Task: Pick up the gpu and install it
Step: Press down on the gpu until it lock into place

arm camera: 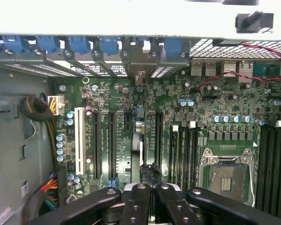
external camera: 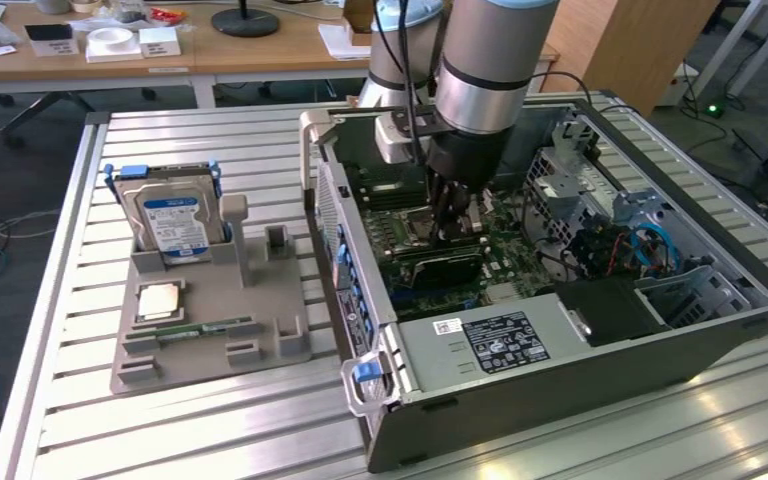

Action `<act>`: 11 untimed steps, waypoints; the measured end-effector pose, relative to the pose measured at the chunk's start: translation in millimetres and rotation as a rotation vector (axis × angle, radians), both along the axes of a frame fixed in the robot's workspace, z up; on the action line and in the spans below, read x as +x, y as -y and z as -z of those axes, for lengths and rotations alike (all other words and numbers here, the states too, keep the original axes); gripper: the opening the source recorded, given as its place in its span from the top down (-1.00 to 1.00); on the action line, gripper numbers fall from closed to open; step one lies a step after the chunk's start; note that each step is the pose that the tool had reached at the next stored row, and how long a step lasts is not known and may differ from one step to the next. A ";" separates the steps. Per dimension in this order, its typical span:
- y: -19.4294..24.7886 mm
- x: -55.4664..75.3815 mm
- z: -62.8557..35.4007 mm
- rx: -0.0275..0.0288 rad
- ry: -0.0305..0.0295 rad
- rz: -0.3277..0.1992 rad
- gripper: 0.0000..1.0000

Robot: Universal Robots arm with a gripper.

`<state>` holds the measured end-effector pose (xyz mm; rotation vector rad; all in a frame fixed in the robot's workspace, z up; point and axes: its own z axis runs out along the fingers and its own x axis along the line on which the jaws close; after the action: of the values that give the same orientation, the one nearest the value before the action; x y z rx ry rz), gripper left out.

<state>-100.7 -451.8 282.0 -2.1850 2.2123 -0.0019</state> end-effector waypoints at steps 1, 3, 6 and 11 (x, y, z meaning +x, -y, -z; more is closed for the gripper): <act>0.0 0.1 -2.2 0.0000 0.0000 0.000 0.79; -0.1 0.4 -7.2 -0.0001 -0.0001 0.000 0.79; -0.2 0.6 -16.0 0.0000 0.0000 0.000 0.79; -0.4 0.8 -31.3 0.0000 0.0000 0.000 0.79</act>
<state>-99.9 -451.4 313.3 -2.1850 2.2123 -0.0019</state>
